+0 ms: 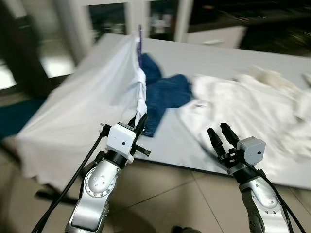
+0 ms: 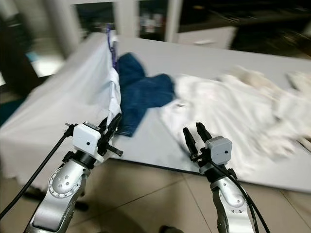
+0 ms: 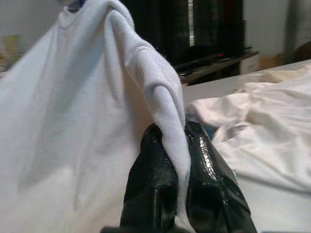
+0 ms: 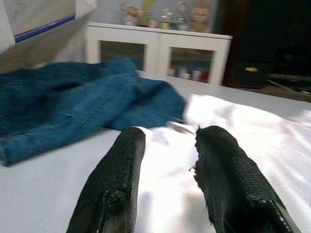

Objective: Hang hanger

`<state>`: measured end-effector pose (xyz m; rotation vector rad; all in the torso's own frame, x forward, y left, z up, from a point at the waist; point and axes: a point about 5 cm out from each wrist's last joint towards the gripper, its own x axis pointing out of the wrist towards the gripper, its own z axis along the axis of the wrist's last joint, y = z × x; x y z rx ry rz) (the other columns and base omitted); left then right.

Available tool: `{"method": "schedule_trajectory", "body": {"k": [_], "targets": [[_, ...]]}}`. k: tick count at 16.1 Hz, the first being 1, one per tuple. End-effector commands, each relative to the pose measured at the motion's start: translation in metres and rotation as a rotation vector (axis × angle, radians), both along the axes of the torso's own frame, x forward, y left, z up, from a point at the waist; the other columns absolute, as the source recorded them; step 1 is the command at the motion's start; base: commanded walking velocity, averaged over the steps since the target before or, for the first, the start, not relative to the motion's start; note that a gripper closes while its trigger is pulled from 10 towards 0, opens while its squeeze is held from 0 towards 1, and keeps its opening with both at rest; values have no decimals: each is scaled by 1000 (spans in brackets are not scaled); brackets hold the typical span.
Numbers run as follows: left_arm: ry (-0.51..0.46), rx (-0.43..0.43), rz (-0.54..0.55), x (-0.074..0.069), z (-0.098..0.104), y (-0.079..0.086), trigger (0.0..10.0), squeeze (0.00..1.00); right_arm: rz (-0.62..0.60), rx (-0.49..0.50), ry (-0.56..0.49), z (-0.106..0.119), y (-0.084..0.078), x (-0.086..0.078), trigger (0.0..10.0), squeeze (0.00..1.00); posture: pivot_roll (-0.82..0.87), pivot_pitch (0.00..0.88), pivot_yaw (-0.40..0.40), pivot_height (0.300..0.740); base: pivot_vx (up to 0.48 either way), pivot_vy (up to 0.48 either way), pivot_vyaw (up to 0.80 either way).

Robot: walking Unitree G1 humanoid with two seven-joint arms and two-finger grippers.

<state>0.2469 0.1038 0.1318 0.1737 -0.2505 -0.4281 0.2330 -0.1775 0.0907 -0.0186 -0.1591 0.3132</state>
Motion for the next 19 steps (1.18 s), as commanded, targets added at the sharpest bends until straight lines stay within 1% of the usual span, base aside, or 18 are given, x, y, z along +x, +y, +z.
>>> {"method": "schedule_trajectory", "body": {"k": [1,2,6,9,10,11,13,15,16,17,18,19], "targets": [[-26,10,-27,1,5,-7,10000,0,-3,0,6,-1,-1,0,10000,0,103,5,13,740,0,0,-800],[-25,13,-28,1,4,-7,10000,0,-1,8,3,-1,-1,0,10000,0,103,5,13,740,0,0,-788],[-24,8,-26,3,4,-8,10000,0,16,3,-6,0,1,0,10000,0,101,0,12,740,0,0,0],[-45,34,-32,6,6,-10,10000,0,20,-1,-14,2,1,3,10000,0,102,0,6,740,0,0,0],[-102,132,-81,11,9,-14,10000,0,15,-9,-32,6,-1,7,10000,0,103,0,2,740,0,0,0],[-127,189,-116,14,10,-15,10000,0,2,-24,-48,9,-4,11,10000,0,104,0,1,740,0,0,0],[-141,257,-141,22,11,-11,10000,0,-31,-79,-81,15,-12,19,10000,0,104,0,1,740,0,0,0],[-142,307,-147,28,10,-6,10000,0,-68,-99,-95,21,-19,27,10000,0,102,0,1,740,0,0,0],[-142,353,-195,27,7,-6,10000,0,-71,-118,-94,22,-22,29,10000,0,102,0,1,740,0,0,0],[-145,379,-220,26,5,-6,10000,0,-71,-129,-94,22,-23,30,10000,0,102,0,1,740,0,0,0],[-167,443,-265,25,4,-3,10000,0,-72,-156,-100,22,-25,31,10000,0,105,0,-6,740,0,0,0],[-191,482,-267,28,7,4,10000,0,-79,-187,-108,23,-28,34,10000,0,105,0,-6,740,0,0,0]]}}
